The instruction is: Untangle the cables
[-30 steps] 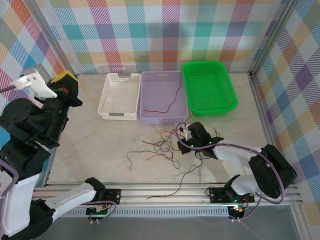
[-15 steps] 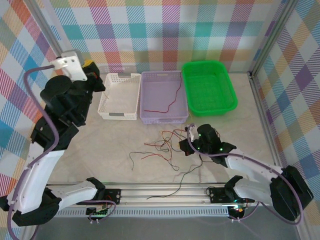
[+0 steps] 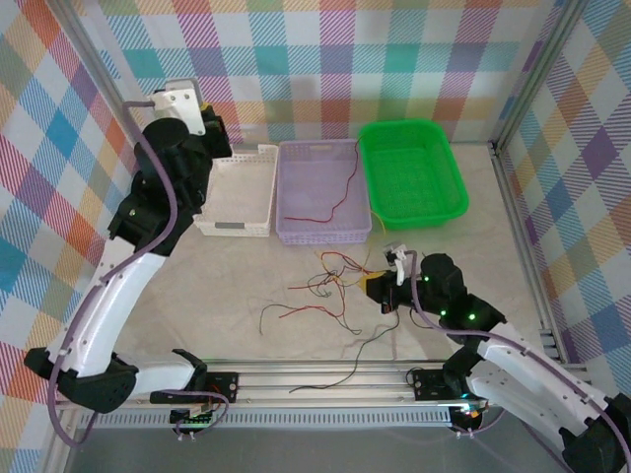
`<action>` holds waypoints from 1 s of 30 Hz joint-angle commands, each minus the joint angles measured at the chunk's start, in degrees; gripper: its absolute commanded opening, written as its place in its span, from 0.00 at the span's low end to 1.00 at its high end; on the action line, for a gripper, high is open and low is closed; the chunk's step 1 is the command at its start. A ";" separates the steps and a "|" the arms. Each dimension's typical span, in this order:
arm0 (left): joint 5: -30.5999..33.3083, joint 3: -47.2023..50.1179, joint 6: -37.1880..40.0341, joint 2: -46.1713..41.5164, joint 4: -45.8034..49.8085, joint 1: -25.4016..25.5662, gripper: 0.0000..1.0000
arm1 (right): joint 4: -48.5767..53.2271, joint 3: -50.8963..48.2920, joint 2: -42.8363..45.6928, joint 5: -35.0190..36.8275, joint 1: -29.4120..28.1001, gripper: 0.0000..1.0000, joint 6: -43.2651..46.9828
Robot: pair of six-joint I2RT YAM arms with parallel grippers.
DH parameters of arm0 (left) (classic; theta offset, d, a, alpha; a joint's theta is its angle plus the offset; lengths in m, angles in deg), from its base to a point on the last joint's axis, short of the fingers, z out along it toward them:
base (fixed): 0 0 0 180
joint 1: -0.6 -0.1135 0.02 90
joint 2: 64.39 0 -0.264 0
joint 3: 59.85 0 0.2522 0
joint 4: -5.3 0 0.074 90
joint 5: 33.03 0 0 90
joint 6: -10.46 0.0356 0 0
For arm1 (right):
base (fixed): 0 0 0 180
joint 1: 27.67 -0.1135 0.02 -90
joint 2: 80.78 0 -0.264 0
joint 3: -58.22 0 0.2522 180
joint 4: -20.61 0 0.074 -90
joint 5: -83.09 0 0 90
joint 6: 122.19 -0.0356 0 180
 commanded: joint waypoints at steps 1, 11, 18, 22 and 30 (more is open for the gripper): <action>-2.58 -2.36 -2.55 2.00 -2.52 -2.72 0.00 | 2.86 0.61 2.40 -1.81 -0.02 0.00 -0.70; -10.93 0.81 -11.98 7.88 -2.56 -11.17 0.00 | 2.07 -0.41 2.89 -3.53 -0.09 0.00 -1.85; -13.59 7.59 -15.82 9.95 -6.00 -14.96 0.00 | 1.13 -0.33 1.92 -5.05 -0.10 0.00 -2.16; -14.87 8.37 -17.17 12.06 -6.14 -15.98 0.00 | 1.08 -0.01 1.68 -5.71 -0.19 0.00 -2.34; -17.65 2.69 -18.39 13.49 -4.17 -15.98 0.00 | 0.29 -0.97 1.83 -6.02 -0.15 0.00 -3.04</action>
